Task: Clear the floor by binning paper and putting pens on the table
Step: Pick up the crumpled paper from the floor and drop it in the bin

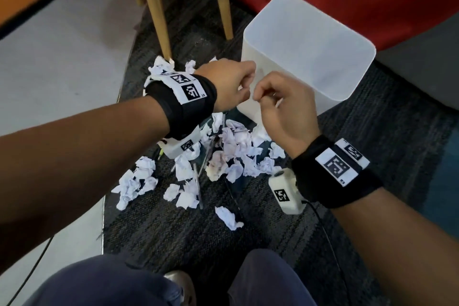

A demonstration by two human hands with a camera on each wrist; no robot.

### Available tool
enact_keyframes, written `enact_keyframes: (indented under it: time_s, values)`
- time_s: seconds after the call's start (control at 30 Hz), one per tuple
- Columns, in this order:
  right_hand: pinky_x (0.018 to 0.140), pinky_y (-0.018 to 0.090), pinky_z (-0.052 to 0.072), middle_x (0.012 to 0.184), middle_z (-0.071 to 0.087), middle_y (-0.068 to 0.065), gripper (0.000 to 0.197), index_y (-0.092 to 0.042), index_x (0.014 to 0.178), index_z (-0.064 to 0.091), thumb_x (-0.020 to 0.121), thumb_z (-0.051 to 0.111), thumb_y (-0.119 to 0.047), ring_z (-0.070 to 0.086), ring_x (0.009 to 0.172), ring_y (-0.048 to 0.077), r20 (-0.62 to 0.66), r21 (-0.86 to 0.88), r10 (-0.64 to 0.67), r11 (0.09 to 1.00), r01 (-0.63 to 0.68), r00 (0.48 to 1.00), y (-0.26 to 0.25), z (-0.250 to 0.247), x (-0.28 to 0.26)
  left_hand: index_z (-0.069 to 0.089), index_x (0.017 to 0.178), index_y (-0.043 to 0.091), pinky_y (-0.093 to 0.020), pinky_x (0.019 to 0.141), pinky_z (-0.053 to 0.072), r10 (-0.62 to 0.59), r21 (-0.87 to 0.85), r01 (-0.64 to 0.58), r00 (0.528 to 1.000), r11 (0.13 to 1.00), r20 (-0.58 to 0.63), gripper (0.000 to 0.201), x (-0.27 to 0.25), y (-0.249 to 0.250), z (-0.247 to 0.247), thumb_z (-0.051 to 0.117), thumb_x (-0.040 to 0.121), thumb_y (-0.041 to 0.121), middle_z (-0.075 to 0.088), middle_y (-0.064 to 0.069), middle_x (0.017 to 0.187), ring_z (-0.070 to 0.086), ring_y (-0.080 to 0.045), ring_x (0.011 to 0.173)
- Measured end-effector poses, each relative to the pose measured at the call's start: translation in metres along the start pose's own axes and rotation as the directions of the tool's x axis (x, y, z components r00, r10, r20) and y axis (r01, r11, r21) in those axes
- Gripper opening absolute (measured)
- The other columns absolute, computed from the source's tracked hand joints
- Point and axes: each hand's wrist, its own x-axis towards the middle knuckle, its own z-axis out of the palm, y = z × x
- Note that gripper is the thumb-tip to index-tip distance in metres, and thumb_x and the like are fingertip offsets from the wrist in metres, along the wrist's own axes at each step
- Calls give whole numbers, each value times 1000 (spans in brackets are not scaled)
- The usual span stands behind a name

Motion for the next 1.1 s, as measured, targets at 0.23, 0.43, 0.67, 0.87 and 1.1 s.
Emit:
enact_keyframes:
  time_s: [0.23, 0.43, 0.67, 0.87, 1.1]
  values:
    - [72, 36, 53, 93, 67, -1, 24, -29, 91, 65, 83, 50, -12, 62, 84, 24, 784, -398, 306, 916, 59, 540, 47, 66, -83, 43, 76, 26, -30, 61, 40, -106, 199, 16, 886, 980, 451, 15, -44, -23, 72, 51, 88, 33, 48, 6, 70, 52, -24, 72]
    - [51, 34, 41, 73, 53, 5, 12, -16, 90, 56, 84, 60, -25, 49, 62, 27, 888, -458, 451, 845, 276, 92, 81, 108, -133, 54, 99, 30, -31, 65, 44, -238, 249, 85, 689, 965, 685, 22, -115, -76, 127, 46, 95, 50, 60, 4, 96, 56, -20, 85]
    - [60, 35, 46, 69, 51, 2, 43, -14, 79, 54, 81, 66, -56, 54, 64, 26, 823, -565, 554, 771, 293, 128, 101, 132, -152, 46, 126, 27, -40, 92, 44, -203, 208, 81, 705, 975, 679, 40, -179, -110, 183, 59, 91, 40, 48, -3, 127, 46, -26, 116]
    - [63, 37, 47, 82, 62, 6, 35, -13, 87, 58, 90, 60, -47, 61, 71, 28, 807, -587, 576, 762, 273, 129, 103, 145, -163, 39, 133, 35, -37, 94, 42, -184, 296, -3, 777, 955, 603, 49, -196, -120, 195, 59, 89, 44, 34, -5, 133, 39, -25, 116]
    - [68, 40, 46, 95, 61, 13, 30, -9, 100, 55, 97, 50, -39, 55, 74, 31, 809, -585, 577, 767, 262, 116, 108, 146, -163, 28, 143, 43, -42, 93, 41, -116, 344, -163, 739, 925, 663, 64, -191, -119, 206, 61, 90, 34, 30, -10, 141, 31, -31, 126]
